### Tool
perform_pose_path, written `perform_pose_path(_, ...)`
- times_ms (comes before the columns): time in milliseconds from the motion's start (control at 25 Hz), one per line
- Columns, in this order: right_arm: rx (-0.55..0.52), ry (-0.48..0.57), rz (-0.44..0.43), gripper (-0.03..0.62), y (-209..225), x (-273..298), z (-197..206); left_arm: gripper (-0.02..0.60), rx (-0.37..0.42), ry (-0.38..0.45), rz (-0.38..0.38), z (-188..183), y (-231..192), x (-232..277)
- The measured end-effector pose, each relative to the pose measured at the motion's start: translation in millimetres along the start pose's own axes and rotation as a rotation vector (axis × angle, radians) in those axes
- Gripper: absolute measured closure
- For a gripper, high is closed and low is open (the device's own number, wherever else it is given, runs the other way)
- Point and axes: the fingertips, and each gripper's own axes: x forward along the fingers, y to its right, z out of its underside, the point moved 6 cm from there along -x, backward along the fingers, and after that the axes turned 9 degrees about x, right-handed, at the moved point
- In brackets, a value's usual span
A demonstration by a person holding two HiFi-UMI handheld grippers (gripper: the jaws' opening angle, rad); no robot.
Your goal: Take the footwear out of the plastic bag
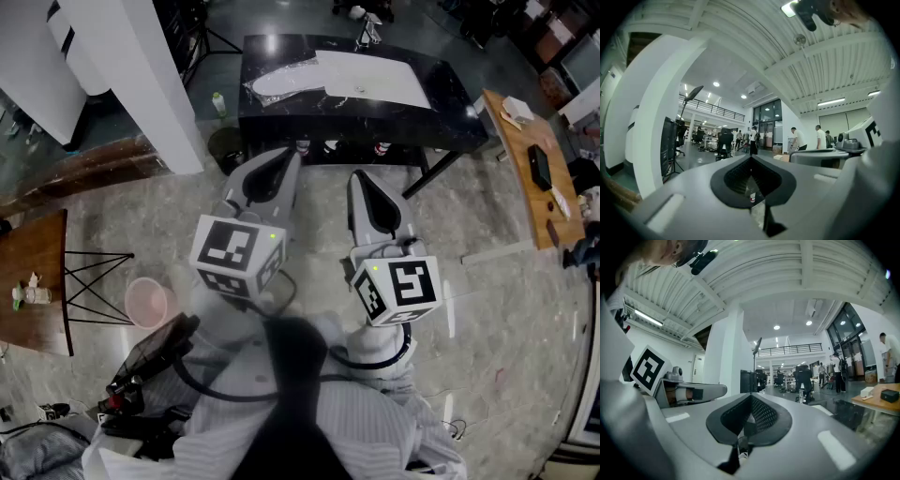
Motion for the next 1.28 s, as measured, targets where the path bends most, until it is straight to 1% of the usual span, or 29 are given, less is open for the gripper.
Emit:
perform_pose_path(240,-0.004,0.000,0.003,0.583,-1,0,0,0.581,0.009,0.000,0.000,-2,0,-1)
perform_pose_path(440,0.002,-0.008,0.003,0.583,3,0,2,0.581,0.003,-0.007,-0.003,1,2,1)
perform_pose_path(520,0.011,-0.011,-0.007,0.582,6,-2,4,0.581,-0.010,0.002,-0.003,2,5,2)
perform_pose_path(680,0.026,-0.015,-0.017,0.582,19,-11,9,0.581,-0.053,0.030,-0.001,8,13,5)
perform_pose_path(800,0.056,-0.015,-0.008,0.582,35,-10,14,0.581,-0.031,0.003,-0.013,15,15,14)
perform_pose_path(1040,0.063,-0.050,-0.015,0.582,65,28,23,0.581,-0.035,-0.061,-0.038,36,-2,57)
perform_pose_path(1160,0.064,-0.067,-0.022,0.582,89,69,30,0.581,-0.043,-0.073,-0.051,51,-23,97)
perform_pose_path(1280,0.058,-0.080,-0.036,0.582,117,123,30,0.581,-0.051,-0.078,-0.059,61,-52,147)
